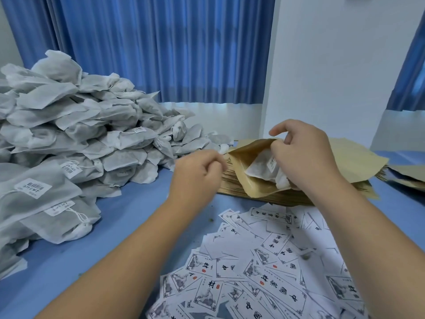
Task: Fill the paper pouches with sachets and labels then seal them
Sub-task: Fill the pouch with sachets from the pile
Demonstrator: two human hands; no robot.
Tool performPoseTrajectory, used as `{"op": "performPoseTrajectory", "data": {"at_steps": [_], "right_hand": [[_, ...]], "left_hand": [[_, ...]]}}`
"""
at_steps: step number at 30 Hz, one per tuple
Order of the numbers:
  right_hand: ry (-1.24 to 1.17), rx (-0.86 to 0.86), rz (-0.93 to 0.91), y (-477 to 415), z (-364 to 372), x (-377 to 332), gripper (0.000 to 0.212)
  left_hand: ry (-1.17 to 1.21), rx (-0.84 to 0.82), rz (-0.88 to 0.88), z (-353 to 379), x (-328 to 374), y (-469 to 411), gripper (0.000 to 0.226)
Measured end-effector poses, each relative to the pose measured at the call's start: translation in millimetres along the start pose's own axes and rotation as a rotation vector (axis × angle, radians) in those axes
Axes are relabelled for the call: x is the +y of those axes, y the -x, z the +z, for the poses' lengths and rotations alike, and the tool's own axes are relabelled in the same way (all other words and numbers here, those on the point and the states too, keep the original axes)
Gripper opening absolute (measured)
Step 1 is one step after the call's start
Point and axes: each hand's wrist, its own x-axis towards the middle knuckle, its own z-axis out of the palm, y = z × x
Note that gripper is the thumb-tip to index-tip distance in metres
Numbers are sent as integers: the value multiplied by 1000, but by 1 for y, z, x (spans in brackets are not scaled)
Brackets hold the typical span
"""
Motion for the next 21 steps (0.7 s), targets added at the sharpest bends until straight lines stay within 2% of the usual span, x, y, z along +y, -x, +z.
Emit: {"op": "performPoseTrajectory", "data": {"at_steps": [2, 3, 5, 7, 14, 16, 18, 21], "right_hand": [[9, -8, -3, 0, 0, 0, 27], [13, -15, -6, 0, 1, 0, 26], [26, -31, -14, 1, 3, -1, 26], [38, -42, -20, 2, 6, -1, 26], [26, -41, -25, 1, 4, 0, 26], [-3, -37, -13, -1, 1, 2, 27], [-35, -30, 5, -2, -1, 4, 27], [-63, -17, 22, -5, -3, 6, 26]], "left_hand": [[-227, -40, -157, -5, -29, 0, 19], [-362, -139, -253, -8, -45, 3, 24], [-618, -445, -423, -13, -71, 14, 53], [-788, -648, -463, -13, -83, 23, 63], [-680, -437, -436, -14, -74, 18, 38], [-516, -301, -403, -21, -65, 13, 31], [-306, -178, -266, -28, -53, 8, 20], [-35, -184, -173, -38, -29, 3, 14]]}}
